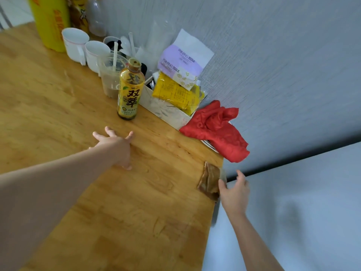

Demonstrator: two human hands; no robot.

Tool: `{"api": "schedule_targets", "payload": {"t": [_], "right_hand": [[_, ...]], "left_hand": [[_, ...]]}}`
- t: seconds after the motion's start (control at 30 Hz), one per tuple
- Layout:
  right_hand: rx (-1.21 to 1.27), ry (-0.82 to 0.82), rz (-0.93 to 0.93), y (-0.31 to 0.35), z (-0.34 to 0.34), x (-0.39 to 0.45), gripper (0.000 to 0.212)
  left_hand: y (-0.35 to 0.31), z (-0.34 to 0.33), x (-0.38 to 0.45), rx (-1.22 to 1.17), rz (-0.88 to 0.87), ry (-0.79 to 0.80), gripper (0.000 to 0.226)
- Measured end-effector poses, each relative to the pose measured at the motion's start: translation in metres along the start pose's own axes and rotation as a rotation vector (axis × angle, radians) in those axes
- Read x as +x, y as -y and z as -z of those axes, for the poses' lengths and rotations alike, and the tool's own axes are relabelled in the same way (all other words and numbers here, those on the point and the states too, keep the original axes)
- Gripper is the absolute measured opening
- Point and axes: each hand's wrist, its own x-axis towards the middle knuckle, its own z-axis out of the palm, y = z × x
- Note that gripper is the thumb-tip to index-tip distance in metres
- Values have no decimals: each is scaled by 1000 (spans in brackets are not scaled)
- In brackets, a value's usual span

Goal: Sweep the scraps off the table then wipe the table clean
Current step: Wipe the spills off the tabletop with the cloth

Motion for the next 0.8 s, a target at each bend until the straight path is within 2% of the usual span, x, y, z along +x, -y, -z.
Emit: {"api": "schedule_targets", "payload": {"t": [0.07, 0.13, 0.23, 0.27, 0.37, 0.4, 0.43, 0.47, 0.53, 0.57, 0.6, 0.7, 0.8], "right_hand": [[-62, 9, 169, 3, -11, -6, 46], [-139, 95, 149, 13, -26, -11, 38], [-196, 56, 209, 54, -53, -27, 35], [-176, 76, 309, 73, -64, -38, 35], [-196, 314, 892, 108, -86, -61, 36], [-201, 365, 985, 106, -82, -53, 38], [-182, 357, 944, 98, -76, -36, 42], [-187, 296, 780, 86, -67, -16, 46], [-209, 153, 253, 67, -50, 14, 48], [-248, 134, 63, 70, -49, 17, 47], [-288, 133, 11, 80, -57, 11, 48], [-274, 218, 275, 119, -100, -18, 65], [-290, 432, 574, 125, -100, -14, 67]], "left_hand": [[0, -1, 2, -7, -1, -1, 126], [1, -2, 3, -7, -1, 1, 127], [0, -1, 3, -11, -5, 3, 125], [0, -1, 3, -14, -3, 6, 125], [0, 0, 1, -7, -14, 3, 123], [0, 0, 0, -3, -20, 0, 123], [1, 1, -1, -1, -22, -1, 123], [0, 1, -2, -2, -19, 2, 122], [0, 1, -4, -4, -15, 9, 122], [0, 1, -4, -4, -15, 12, 122], [0, 1, -4, -8, -17, 14, 121], [0, 2, -5, -50, -23, 18, 120], [1, 1, -5, -43, -26, 20, 120]]}}
